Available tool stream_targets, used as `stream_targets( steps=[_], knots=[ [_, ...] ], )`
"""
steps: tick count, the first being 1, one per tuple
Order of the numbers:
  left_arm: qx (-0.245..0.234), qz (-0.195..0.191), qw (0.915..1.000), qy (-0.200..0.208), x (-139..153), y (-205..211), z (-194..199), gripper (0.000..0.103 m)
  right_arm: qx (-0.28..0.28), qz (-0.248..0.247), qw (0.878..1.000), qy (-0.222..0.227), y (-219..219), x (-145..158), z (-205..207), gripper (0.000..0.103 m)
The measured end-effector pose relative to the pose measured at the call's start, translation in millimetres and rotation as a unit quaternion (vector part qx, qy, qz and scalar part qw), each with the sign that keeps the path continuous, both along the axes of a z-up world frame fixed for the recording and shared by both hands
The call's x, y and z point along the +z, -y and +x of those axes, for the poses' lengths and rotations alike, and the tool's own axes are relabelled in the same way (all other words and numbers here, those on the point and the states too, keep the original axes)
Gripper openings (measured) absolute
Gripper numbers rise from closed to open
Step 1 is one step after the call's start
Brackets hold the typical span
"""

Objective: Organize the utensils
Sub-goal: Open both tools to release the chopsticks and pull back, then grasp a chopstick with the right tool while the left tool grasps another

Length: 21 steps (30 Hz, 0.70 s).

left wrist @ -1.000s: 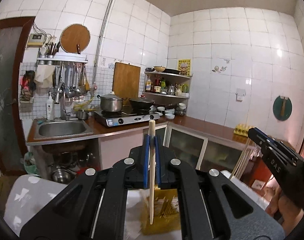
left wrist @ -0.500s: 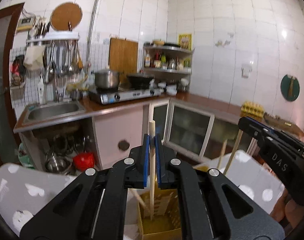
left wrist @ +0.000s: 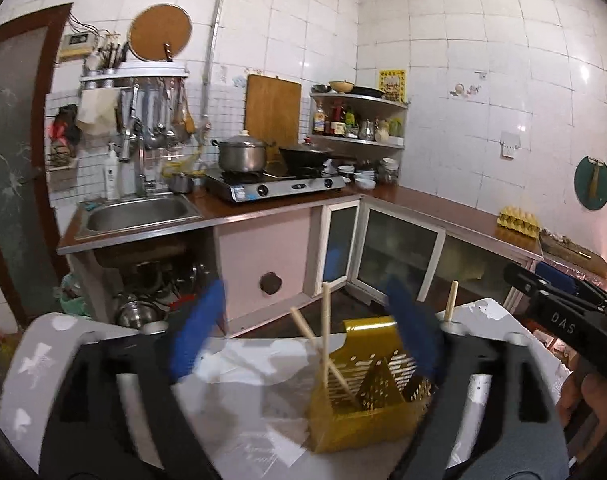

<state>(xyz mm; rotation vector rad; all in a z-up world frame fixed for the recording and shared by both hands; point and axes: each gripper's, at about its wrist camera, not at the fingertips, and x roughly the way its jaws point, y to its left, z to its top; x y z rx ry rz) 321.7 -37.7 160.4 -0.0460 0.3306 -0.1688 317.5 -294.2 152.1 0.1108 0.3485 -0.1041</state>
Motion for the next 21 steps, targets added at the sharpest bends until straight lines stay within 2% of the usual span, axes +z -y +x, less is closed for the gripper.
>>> stream_targets(
  steps=[3,5,9,17,21],
  knots=[
    [0.009,0.007,0.9999,0.007,5.0,-13.3,-27.4,0.098,-0.008,0.000,1.000,-0.014,3.0,0.1,-17.7,0.061],
    [0.015,0.008,0.9998,0.006,2.8,-22.7,-42.7,0.098,-0.015,-0.003,0.999,-0.030,4.8,-7.3,-31.8,0.061],
    [0.019,0.005,0.9997,-0.012,-11.8,-37.7,-60.8,0.098,-0.020,-0.004,0.997,-0.075,3.8,-38.1,-53.4,0.061],
    [0.034,0.002,0.9962,-0.080,-80.9,-57.8,-73.9,0.098,-0.034,0.006,0.988,-0.151,-0.3,-113.6,-82.9,0.061],
    [0.031,0.015,0.9938,-0.106,-113.5,-54.6,-76.9,0.098,-0.041,0.013,0.981,-0.188,-7.7,-148.4,-91.4,0.061]
  ],
)
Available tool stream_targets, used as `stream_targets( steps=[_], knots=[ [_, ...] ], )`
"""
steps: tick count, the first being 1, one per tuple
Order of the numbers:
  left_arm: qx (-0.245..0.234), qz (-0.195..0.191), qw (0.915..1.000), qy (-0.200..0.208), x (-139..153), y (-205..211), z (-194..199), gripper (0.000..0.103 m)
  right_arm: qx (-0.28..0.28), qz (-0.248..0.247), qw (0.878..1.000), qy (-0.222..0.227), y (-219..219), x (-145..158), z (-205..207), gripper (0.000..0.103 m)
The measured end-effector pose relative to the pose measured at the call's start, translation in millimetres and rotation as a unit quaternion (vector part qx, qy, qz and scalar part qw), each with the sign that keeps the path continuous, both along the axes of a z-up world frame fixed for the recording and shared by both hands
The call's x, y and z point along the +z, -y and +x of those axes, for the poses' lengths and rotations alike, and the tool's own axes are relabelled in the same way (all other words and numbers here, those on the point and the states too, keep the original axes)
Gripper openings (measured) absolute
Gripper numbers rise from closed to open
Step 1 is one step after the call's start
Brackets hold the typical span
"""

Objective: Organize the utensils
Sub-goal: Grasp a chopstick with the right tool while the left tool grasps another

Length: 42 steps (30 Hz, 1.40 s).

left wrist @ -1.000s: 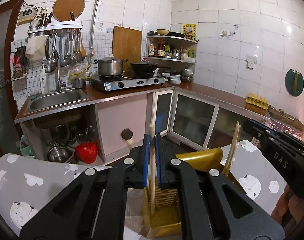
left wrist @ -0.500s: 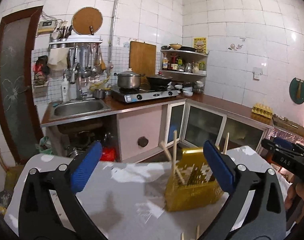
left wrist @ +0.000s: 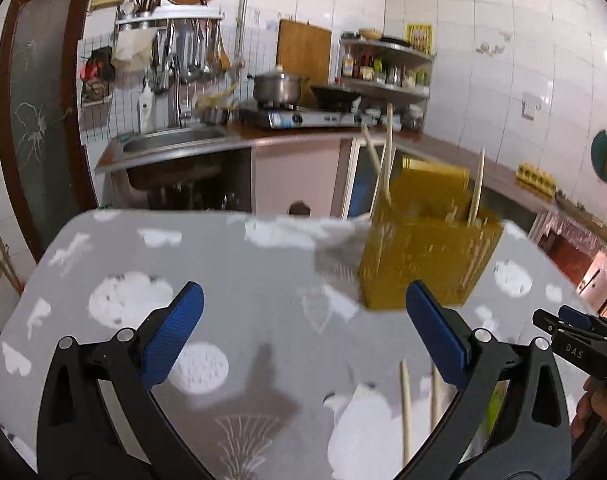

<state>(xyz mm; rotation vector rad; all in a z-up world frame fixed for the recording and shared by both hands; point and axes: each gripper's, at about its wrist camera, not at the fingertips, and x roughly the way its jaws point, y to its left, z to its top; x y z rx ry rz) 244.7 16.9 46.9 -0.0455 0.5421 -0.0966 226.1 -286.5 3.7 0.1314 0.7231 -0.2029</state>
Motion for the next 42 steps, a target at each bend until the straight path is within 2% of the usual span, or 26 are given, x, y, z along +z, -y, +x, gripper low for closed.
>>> stream_targets(
  steps=[7,9,13,16,20,26,32,38,40,42],
  knots=[
    [-0.004,0.021,0.9994,-0.025,-35.3,8.8,-0.9,0.098,-0.018,0.018,0.998,-0.050,-10.0,-34.6,-4.9,0.059],
    [-0.006,0.023,0.9992,-0.032,-38.4,13.2,0.0,0.098,-0.021,0.024,0.998,-0.059,-12.5,-40.2,-4.5,0.051],
    [-0.028,0.023,0.9977,-0.057,-48.5,24.1,6.2,0.098,-0.018,0.058,0.995,-0.081,-15.6,-48.0,2.6,0.030],
    [-0.037,0.027,0.9963,-0.072,-54.9,34.0,9.9,0.098,-0.022,0.059,0.994,-0.087,-19.0,-52.5,6.0,0.026],
    [-0.052,0.022,0.9937,-0.097,-64.8,46.6,14.5,0.098,-0.012,0.061,0.994,-0.090,-19.6,-52.4,11.8,0.009],
    [-0.063,0.018,0.9906,-0.120,-74.1,59.8,19.7,0.097,0.015,0.049,0.996,-0.079,-17.2,-48.9,17.3,0.009],
    [-0.072,0.019,0.9862,-0.147,-85.6,73.0,27.2,0.087,0.021,0.044,0.996,-0.072,-3.7,-43.4,25.1,0.007],
    [-0.090,0.033,0.9808,-0.170,-94.4,91.3,31.2,0.065,0.025,0.058,0.995,-0.075,2.2,-48.1,30.5,0.007],
    [-0.097,0.033,0.9778,-0.183,-97.9,97.1,33.7,0.051,0.028,0.059,0.995,-0.076,0.6,-50.8,31.7,0.007],
    [-0.094,0.040,0.9770,-0.187,-99.6,101.5,34.8,0.048,0.028,0.057,0.995,-0.074,-0.4,-51.9,32.8,0.007]
  ],
)
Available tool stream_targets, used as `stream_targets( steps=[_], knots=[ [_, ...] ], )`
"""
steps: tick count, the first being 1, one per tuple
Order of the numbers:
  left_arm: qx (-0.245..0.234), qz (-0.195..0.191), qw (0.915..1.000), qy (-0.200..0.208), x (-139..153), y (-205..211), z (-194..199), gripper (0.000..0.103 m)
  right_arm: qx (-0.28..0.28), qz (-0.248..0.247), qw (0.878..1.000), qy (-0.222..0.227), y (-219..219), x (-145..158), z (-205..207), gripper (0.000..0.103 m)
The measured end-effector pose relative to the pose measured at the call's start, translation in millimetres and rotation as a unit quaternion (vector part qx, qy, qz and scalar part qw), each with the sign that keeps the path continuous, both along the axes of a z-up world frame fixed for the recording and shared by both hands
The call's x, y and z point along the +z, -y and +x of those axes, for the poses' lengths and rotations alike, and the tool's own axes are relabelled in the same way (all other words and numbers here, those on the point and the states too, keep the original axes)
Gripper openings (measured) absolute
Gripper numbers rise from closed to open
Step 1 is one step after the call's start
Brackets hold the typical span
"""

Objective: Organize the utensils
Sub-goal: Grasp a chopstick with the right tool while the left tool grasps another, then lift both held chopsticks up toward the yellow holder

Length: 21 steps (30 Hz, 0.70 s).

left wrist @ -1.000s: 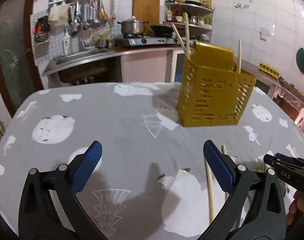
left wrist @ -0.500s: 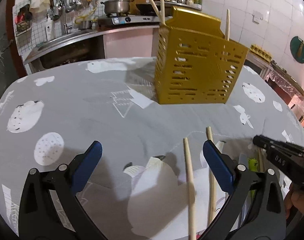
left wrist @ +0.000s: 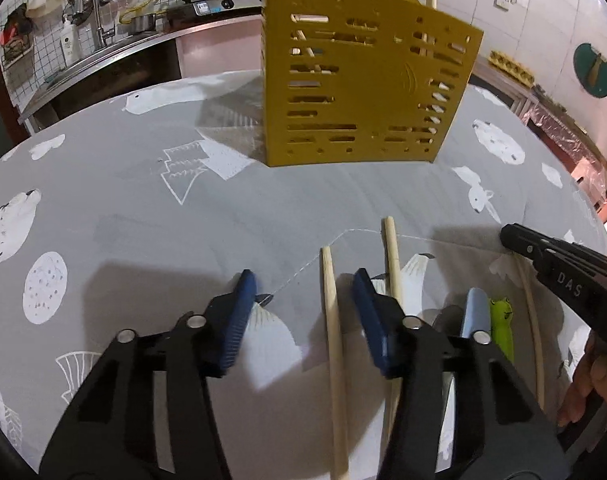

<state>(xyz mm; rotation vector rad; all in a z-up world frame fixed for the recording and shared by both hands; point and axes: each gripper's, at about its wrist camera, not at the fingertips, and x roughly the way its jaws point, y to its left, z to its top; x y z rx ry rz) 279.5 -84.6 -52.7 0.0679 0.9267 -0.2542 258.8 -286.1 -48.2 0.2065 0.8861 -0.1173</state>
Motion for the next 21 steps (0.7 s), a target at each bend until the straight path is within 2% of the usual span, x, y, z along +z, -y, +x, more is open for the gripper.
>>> stream_targets(
  steps=[5,7,12,15,21],
  knots=[
    [0.002,0.014,0.9999,-0.005,-0.3,5.7,4.2,0.037,-0.002,0.007,1.000,0.001,1.4,-1.2,1.1,0.007],
    [0.006,0.014,0.9998,-0.009,0.1,6.8,7.3,0.026,-0.002,0.005,1.000,0.003,0.5,-1.5,0.6,0.006],
    [0.009,0.017,0.9998,-0.009,0.5,8.3,9.2,0.015,-0.001,0.003,1.000,0.010,-0.4,-0.4,-1.7,0.006],
    [0.007,0.007,0.9999,-0.010,1.1,6.7,9.7,0.004,0.000,0.004,1.000,0.013,-0.3,1.7,-2.8,0.006],
    [0.008,-0.007,0.9999,-0.006,4.6,4.0,6.6,0.004,0.004,0.003,1.000,0.031,-4.4,12.5,-7.0,0.006]
  ],
)
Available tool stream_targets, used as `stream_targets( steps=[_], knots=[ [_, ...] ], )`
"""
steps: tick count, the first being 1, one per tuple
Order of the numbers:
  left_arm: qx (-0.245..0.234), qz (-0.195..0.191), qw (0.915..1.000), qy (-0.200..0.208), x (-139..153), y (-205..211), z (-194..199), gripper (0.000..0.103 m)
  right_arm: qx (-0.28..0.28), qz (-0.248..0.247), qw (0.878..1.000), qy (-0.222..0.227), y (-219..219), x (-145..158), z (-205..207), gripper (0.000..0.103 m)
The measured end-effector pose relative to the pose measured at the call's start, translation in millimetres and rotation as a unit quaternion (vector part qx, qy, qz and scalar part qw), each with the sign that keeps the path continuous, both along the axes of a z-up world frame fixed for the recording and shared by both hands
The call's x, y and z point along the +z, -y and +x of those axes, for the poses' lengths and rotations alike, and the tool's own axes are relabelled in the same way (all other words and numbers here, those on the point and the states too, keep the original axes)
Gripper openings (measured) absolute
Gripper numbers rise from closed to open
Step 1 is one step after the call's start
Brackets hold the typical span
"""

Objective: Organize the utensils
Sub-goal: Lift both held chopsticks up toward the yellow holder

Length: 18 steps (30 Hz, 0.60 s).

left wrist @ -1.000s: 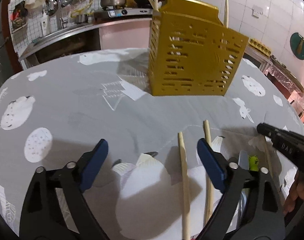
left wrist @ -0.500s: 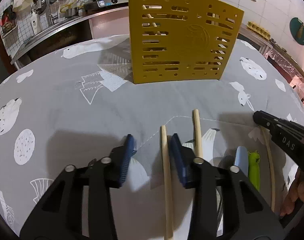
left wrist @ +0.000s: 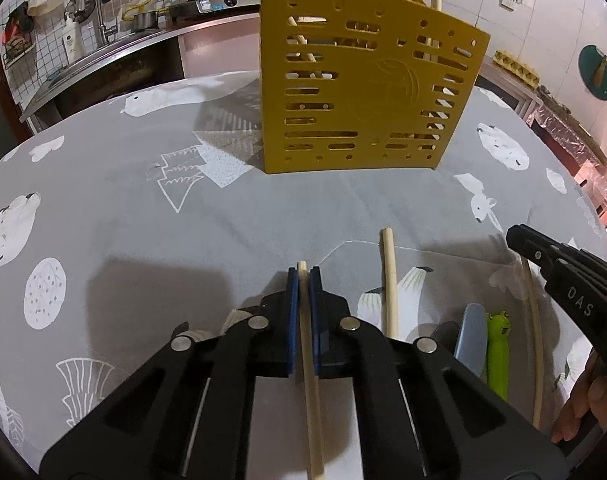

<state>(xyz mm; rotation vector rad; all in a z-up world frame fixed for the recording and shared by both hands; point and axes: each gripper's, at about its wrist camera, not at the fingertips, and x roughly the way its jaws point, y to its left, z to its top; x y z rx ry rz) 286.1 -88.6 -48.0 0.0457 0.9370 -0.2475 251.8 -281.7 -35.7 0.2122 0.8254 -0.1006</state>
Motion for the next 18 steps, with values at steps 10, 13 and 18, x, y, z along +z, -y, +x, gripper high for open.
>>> stream_targets(
  steps=[10,13,18],
  knots=[
    [0.009,-0.033,0.9962,0.080,60.2,-21.0,-22.7,0.004,-0.001,-0.001,0.996,0.086,2.7,51.6,-18.3,0.005],
    [0.011,-0.037,0.9931,0.111,80.5,-27.3,-32.2,0.004,0.002,-0.007,0.993,0.118,1.0,69.3,-26.4,0.005],
    [0.025,-0.051,0.9855,0.159,107.7,-42.1,-45.7,0.004,0.007,-0.023,0.985,0.168,-4.8,96.4,-40.6,0.005]
  ],
)
